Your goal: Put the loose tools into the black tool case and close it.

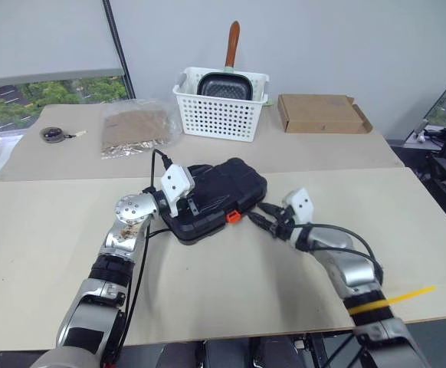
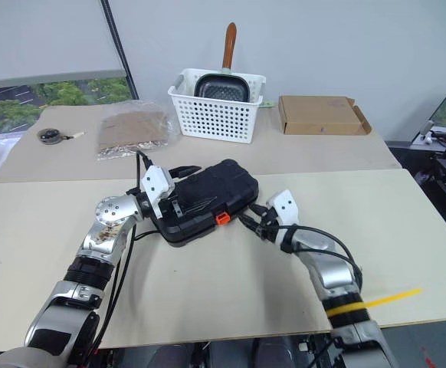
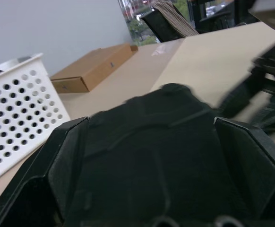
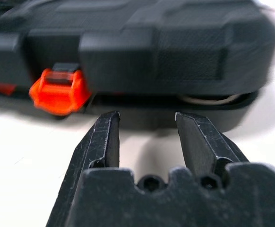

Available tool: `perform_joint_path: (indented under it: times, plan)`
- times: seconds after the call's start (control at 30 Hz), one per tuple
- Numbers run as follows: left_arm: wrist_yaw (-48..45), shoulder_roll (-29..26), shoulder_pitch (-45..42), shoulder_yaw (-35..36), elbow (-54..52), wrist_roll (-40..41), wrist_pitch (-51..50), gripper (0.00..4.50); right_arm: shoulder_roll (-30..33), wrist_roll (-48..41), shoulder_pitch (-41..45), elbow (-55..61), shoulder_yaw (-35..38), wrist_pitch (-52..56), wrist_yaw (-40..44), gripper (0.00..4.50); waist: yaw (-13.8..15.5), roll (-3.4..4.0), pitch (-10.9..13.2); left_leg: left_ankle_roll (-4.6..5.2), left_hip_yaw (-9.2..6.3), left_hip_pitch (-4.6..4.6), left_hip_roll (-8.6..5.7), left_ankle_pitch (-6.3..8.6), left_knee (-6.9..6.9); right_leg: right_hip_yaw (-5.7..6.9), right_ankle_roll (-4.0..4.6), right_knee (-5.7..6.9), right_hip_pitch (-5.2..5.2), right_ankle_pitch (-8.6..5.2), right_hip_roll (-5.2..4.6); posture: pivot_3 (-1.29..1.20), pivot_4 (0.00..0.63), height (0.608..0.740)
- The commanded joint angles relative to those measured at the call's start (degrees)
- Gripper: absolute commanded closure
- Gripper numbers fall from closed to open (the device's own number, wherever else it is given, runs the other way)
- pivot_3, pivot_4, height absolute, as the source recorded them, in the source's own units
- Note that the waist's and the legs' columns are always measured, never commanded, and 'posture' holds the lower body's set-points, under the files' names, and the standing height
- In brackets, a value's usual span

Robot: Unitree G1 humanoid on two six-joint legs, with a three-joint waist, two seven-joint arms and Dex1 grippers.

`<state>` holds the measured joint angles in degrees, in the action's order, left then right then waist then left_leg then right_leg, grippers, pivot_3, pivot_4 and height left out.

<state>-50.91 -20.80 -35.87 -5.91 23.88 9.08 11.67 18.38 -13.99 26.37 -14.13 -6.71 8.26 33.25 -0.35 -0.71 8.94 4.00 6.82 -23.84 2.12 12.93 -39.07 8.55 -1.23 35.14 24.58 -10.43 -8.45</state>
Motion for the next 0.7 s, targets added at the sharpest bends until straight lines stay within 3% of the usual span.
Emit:
perform_joint_path:
  times: [0.03,0.17,0.2,0.23,0.33,0.37,0.53,0.7]
  plan:
    - [3.46,0.79,-1.74,0.37,-0.58,-1.39,-2.65,0.00,-2.77,2.06,4.79,-4.92,2.75,-7.56,-3.17,2.29,-0.06,0.01,0.00,-0.02,0.00,0.00,0.00,-0.03,0.05,0.01,0.01,0.00,0.01,0.00,0.01,0.00,0.150,0.700]
    - [8.24,1.55,-2.49,1.33,-0.76,-2.54,-5.84,0.00,-1.63,1.46,3.40,-3.12,2.28,-6.49,1.02,2.29,-0.24,0.01,0.01,-0.05,0.03,-0.02,-0.04,-0.05,0.14,-0.01,0.06,-0.01,0.04,0.04,0.00,0.00,0.150,0.700]
    - [9.50,1.54,-2.42,1.64,-1.14,-2.82,-6.79,0.00,0.04,1.34,1.03,0.26,1.15,-4.83,3.46,1.79,-0.23,0.02,0.01,-0.03,0.03,-0.04,-0.05,-0.03,0.14,-0.03,0.06,-0.02,0.04,0.04,0.00,0.00,0.150,0.700]
    - [10.33,1.50,-2.32,1.82,-1.48,-2.98,-7.49,0.00,1.17,1.34,-0.64,2.66,0.39,-3.69,5.07,1.63,-0.08,0.03,0.00,0.01,0.03,-0.05,-0.06,-0.01,0.14,-0.03,0.06,-0.05,0.04,0.04,-0.01,0.00,0.150,0.700]
    - [13.12,1.98,-2.18,3.05,-2.73,-2.31,-10.19,0.00,3.19,1.55,-5.25,10.28,-1.79,0.35,7.09,0.41,-0.11,0.03,0.00,0.14,0.02,-0.08,-0.09,0.09,0.14,-0.06,0.05,-0.13,0.00,0.02,-0.05,0.00,0.150,0.700]
    - [14.11,2.24,-2.11,3.51,-3.30,-2.01,-11.19,0.00,2.22,1.24,-5.80,11.81,-1.80,1.72,5.90,0.21,-0.12,0.03,0.00,0.15,0.02,-0.08,-0.09,0.11,0.14,-0.07,0.05,-0.14,0.00,0.02,-0.06,0.00,0.150,0.700]
    - [16.48,3.04,-0.30,3.70,-6.30,-2.14,-14.33,0.00,-3.58,2.44,-5.59,12.00,-2.24,3.55,0.87,0.21,-0.39,0.03,0.00,0.02,-0.02,-0.07,-0.05,0.02,0.13,-0.06,0.05,-0.09,0.07,0.03,-0.03,0.00,0.150,0.700]
    - [17.26,2.81,1.06,3.44,-8.49,-2.67,-15.86,0.00,-5.23,2.16,-4.09,10.55,-2.05,3.87,1.06,0.21,-0.13,0.04,0.00,-0.10,-0.06,-0.04,-0.03,-0.06,0.12,-0.05,0.08,-0.04,0.07,0.04,-0.02,0.00,0.150,0.700]
